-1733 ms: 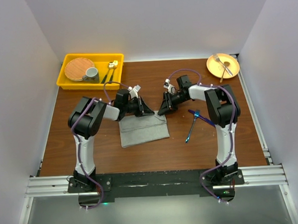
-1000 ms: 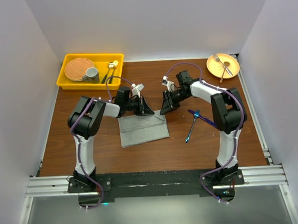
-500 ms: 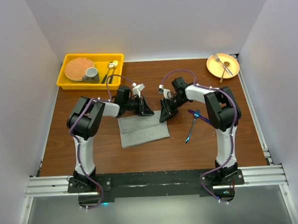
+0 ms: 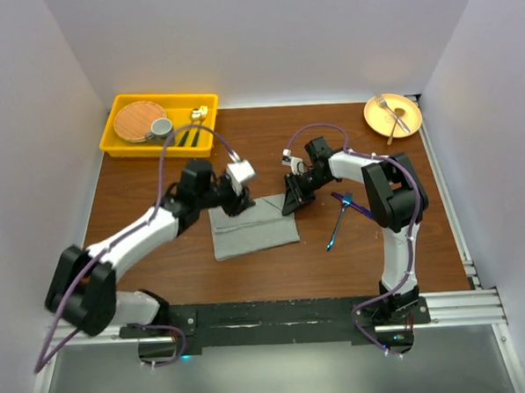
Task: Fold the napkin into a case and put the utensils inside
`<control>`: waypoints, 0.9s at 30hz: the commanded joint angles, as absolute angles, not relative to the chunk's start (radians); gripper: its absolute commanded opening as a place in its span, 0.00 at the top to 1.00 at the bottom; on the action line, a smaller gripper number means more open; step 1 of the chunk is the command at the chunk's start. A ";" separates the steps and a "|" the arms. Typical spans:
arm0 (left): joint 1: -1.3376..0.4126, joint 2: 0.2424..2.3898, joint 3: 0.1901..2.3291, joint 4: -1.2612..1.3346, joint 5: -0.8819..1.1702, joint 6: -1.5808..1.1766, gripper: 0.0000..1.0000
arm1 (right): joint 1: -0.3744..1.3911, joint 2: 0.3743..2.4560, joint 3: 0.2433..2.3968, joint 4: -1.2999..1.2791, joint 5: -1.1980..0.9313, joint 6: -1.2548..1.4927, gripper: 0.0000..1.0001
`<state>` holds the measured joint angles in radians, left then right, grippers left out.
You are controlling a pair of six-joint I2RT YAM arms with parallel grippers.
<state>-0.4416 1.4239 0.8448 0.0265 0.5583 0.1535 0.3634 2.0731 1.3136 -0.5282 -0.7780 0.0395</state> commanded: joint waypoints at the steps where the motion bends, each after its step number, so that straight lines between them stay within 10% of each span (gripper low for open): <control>1: -0.670 1.263 0.646 -0.118 0.301 0.535 0.56 | 0.364 2.095 1.262 -0.557 -0.620 0.032 0.79; 21: -1.054 1.419 0.511 0.084 -0.116 0.684 0.58 | 0.364 2.095 1.272 -0.563 -0.603 0.021 0.79; 27: -1.060 1.454 0.497 0.066 -0.138 0.704 0.80 | 0.362 2.103 1.281 -0.571 -0.595 0.009 0.80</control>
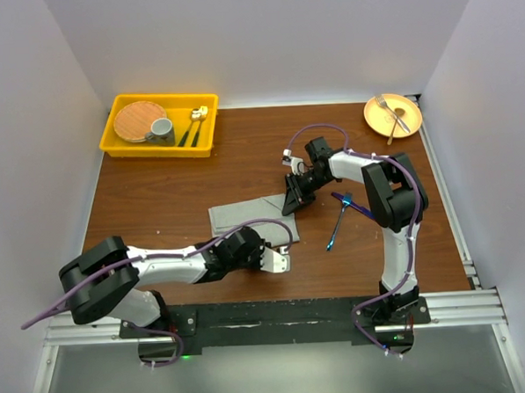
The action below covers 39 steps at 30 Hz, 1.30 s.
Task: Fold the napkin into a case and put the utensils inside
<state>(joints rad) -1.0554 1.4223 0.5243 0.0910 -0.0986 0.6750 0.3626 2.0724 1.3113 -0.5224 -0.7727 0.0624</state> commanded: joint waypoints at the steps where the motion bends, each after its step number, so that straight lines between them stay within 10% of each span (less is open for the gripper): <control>1: -1.060 1.451 0.497 0.060 -0.137 0.701 0.83 | 0.364 2.103 1.282 -0.574 -0.592 0.006 0.80; 6: -1.057 1.405 0.540 -0.041 -0.075 0.689 1.00 | 0.365 2.103 1.290 -0.589 -0.581 -0.041 0.81; 20: -0.905 1.414 0.742 -0.212 0.147 0.630 1.00 | 0.365 2.112 1.315 -0.624 -0.589 -0.081 0.81; 26: -0.931 1.453 0.712 -0.195 0.146 0.629 0.70 | 0.365 2.114 1.318 -0.624 -0.591 -0.084 0.81; 32: -0.934 1.523 0.698 -0.170 0.150 0.641 0.64 | 0.367 2.115 1.321 -0.629 -0.589 -0.094 0.81; 39: -0.930 1.569 0.666 -0.158 0.156 0.689 0.82 | 0.365 2.118 1.325 -0.640 -0.586 -0.110 0.81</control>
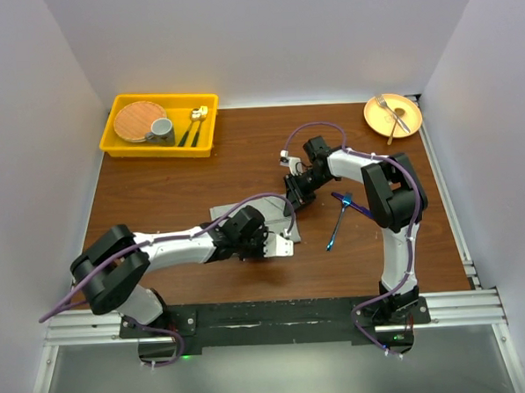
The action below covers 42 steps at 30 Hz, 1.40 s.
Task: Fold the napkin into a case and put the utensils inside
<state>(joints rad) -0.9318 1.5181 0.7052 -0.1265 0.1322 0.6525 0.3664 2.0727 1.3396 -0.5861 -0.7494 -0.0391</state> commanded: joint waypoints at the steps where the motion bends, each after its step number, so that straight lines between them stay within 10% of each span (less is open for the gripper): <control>1: -0.930 1.566 0.667 -0.170 0.169 0.690 0.87 | 0.365 2.117 1.328 -0.643 -0.586 -0.113 0.81; 4: -0.922 1.545 0.696 -0.215 0.204 0.684 1.00 | 0.365 2.112 1.325 -0.647 -0.584 -0.126 0.81; 42: -0.351 2.128 1.548 -0.842 0.943 0.706 1.00 | 0.365 2.145 1.417 -0.706 -0.581 -0.206 0.81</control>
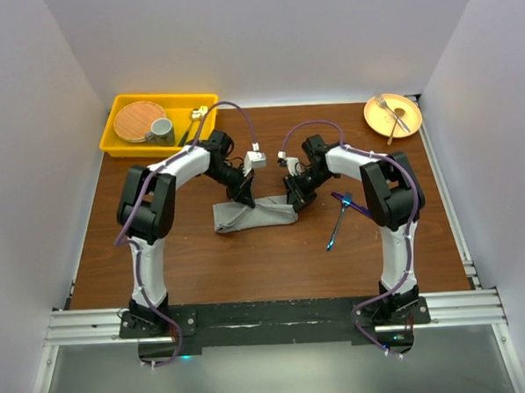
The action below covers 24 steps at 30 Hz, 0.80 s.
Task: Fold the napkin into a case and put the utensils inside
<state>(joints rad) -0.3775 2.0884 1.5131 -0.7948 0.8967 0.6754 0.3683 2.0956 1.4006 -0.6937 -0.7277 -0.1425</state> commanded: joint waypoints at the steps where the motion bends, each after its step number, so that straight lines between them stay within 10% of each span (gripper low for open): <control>1: -0.348 2.143 1.543 -0.841 0.940 0.701 1.00 | 0.365 2.146 1.420 -0.709 -0.583 -0.209 0.81; 24: -0.334 2.163 1.427 -0.885 0.925 0.729 1.00 | 0.350 1.976 1.585 -0.799 -0.706 -0.258 0.54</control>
